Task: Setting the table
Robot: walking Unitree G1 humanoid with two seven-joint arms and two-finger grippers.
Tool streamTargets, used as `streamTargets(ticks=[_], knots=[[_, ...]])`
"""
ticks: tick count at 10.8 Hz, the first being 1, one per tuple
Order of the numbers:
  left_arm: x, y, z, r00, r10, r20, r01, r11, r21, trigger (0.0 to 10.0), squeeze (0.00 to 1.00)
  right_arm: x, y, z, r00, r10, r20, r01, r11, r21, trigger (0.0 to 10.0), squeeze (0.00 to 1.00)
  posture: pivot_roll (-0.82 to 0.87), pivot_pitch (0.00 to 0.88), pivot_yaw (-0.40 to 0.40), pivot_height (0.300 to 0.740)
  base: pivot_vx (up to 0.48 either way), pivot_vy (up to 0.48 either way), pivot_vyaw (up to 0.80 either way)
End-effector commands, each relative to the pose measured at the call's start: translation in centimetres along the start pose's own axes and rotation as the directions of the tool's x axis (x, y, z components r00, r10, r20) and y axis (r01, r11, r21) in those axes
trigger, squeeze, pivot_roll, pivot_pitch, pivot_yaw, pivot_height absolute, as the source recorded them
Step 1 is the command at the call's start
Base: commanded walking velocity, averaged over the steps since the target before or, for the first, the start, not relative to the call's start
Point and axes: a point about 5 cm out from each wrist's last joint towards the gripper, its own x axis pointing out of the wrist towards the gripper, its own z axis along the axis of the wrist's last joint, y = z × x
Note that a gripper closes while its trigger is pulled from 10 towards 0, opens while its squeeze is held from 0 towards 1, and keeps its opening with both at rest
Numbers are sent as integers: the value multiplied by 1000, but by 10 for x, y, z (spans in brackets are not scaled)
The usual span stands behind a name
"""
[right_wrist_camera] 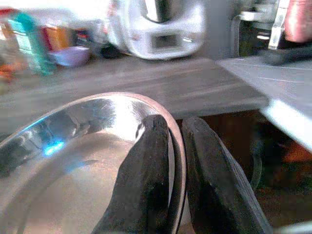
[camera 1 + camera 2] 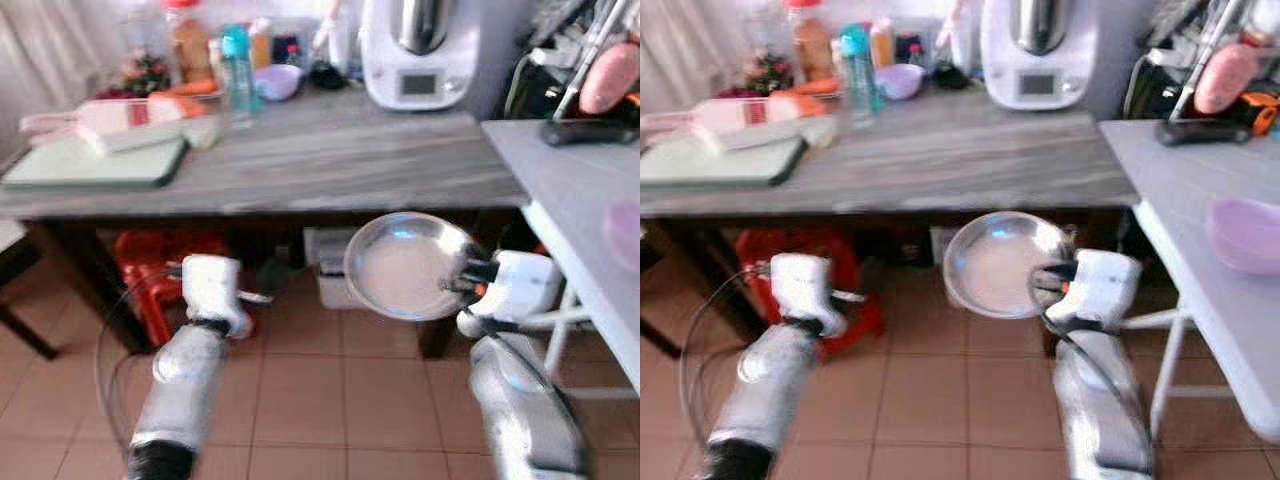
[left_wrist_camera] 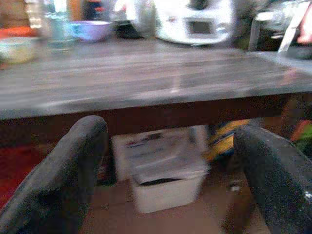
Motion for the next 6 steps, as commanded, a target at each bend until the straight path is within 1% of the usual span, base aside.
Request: streamTargets(ticks=[1,2,3,6], knots=[[-1,12,5,1000,26,5,-26,999,27,10000,0,2,9,4,1000,18,22,-18,999,26,10000,0,-57,12,25,740,382,0,0],[0,12,5,1000,24,6,-24,999,25,10000,0,2,9,3,1000,12,17,-12,999,36,10000,0,-57,12,25,740,382,0,0],[0,12,6,1000,23,7,-23,999,24,10000,0,2,9,3,1000,13,18,-14,999,37,10000,0,-56,13,24,740,379,0,475],[-1,11,5,1000,18,2,-18,1000,23,10000,0,2,10,3,1000,12,18,-13,999,42,10000,0,-55,15,25,740,384,0,0]])
